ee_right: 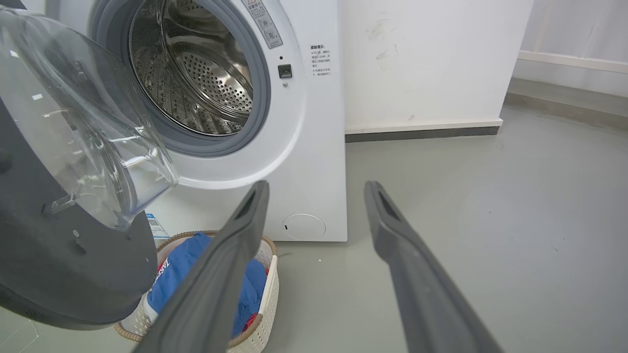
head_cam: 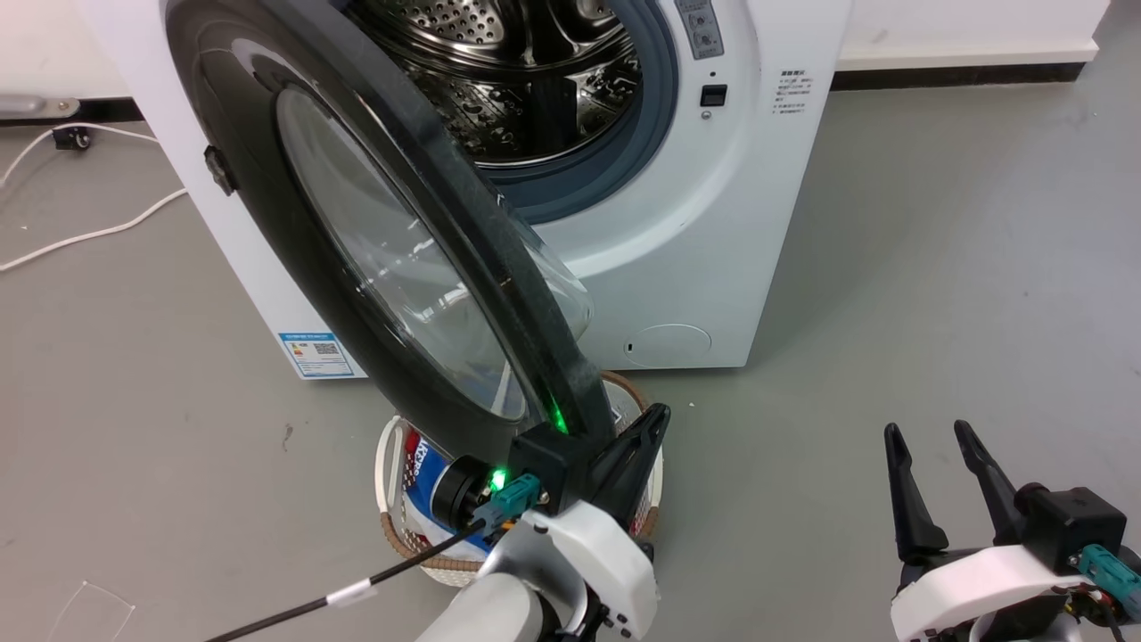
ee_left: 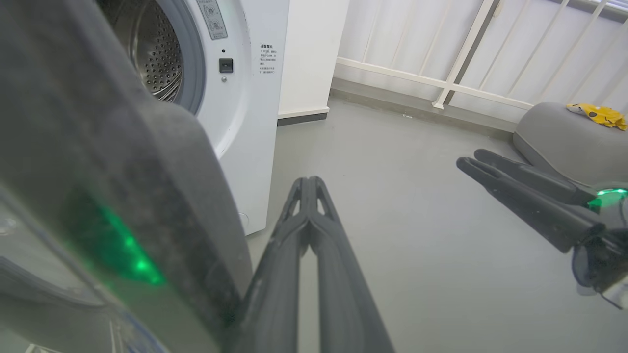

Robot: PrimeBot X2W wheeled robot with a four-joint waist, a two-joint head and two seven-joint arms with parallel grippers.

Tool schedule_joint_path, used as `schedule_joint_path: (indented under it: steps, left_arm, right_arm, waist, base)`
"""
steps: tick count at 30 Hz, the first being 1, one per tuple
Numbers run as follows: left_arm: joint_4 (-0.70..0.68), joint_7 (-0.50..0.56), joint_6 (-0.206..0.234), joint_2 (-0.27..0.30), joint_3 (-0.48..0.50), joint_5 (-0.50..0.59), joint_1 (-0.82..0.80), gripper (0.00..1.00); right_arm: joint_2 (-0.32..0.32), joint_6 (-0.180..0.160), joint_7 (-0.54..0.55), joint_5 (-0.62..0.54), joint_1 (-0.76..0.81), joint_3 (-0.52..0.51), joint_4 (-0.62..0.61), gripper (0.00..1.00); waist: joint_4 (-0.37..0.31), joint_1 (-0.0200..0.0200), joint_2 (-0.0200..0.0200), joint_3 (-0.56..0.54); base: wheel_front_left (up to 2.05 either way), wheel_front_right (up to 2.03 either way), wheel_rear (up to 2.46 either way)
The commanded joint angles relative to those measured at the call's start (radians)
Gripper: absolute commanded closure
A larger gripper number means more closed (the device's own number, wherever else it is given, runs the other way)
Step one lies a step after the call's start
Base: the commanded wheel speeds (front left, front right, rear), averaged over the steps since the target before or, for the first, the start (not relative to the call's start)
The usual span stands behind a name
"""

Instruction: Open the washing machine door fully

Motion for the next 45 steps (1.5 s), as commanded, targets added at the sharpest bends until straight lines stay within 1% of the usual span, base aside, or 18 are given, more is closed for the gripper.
schedule_joint_path:
  steps: [1,4,8,12,18,24,31,33,41,42,45]
  left_arm:
    - [0.005,-0.003,0.023,0.045,0.029,0.005,0.019,1.00]
    - [-0.026,-0.002,0.035,0.071,0.028,0.011,0.045,1.00]
    - [-0.098,0.006,0.033,0.095,0.003,0.020,0.089,1.00]
    - [-0.175,0.025,0.031,0.132,-0.025,0.034,0.142,1.00]
    - [-0.246,0.039,0.075,0.183,-0.001,0.025,0.210,1.00]
    - [-0.275,0.024,0.116,0.202,0.031,0.017,0.244,1.00]
    - [-0.312,0.002,0.129,0.215,0.028,0.026,0.283,1.00]
    - [-0.320,-0.002,0.138,0.217,0.031,0.022,0.294,1.00]
    - [-0.334,-0.038,0.195,0.230,0.099,-0.004,0.330,1.00]
    - [-0.334,-0.055,0.212,0.257,0.154,-0.017,0.318,1.00]
    - [-0.330,-0.065,0.222,0.280,0.204,-0.034,0.302,1.00]
  right_arm:
    - [0.003,0.000,-0.003,0.004,-0.011,-0.003,0.001,0.00]
    - [0.003,0.000,-0.004,0.003,-0.002,-0.009,0.002,0.00]
    - [0.003,0.000,0.003,0.002,0.011,-0.017,-0.002,0.00]
    - [0.003,0.000,0.007,-0.014,0.017,-0.020,-0.011,0.00]
    - [0.003,0.000,0.014,-0.019,0.011,-0.025,-0.019,0.00]
    - [0.003,0.000,0.019,-0.015,0.023,-0.030,-0.020,0.00]
    - [0.002,0.000,0.022,-0.013,0.031,-0.043,-0.028,0.00]
    - [0.002,0.000,0.019,-0.017,0.030,-0.046,-0.032,0.00]
    - [0.002,0.000,0.024,-0.024,0.024,-0.066,-0.057,0.00]
    - [0.002,0.000,0.033,-0.030,0.014,-0.078,-0.080,0.00]
    - [0.002,0.000,0.039,-0.038,0.001,-0.076,-0.090,0.00]
  waist:
    - [0.008,0.0000,0.0000,-0.004]
    - [0.023,0.0000,0.0000,-0.012]
    - [0.045,0.0000,0.0000,-0.020]
    - [0.070,0.0000,0.0000,-0.025]
    - [0.113,0.0000,0.0000,-0.035]
    - [0.168,0.0000,0.0000,-0.047]
    - [0.243,0.0000,0.0000,-0.043]
    - [0.266,0.0000,0.0000,-0.040]
    - [0.375,0.0000,0.0000,-0.021]
    - [0.429,0.0000,0.0000,0.002]
    - [0.441,0.0000,0.0000,0.017]
  base:
    - [0.00,0.00,0.00]
    - [0.00,0.00,0.00]
    - [0.00,0.00,0.00]
    - [0.00,0.00,0.00]
    - [0.00,0.00,0.00]
    - [0.00,0.00,0.00]
    - [0.00,0.00,0.00]
    - [0.00,0.00,0.00]
    - [0.00,0.00,0.00]
    - [0.00,0.00,0.00]
    - [0.00,0.00,0.00]
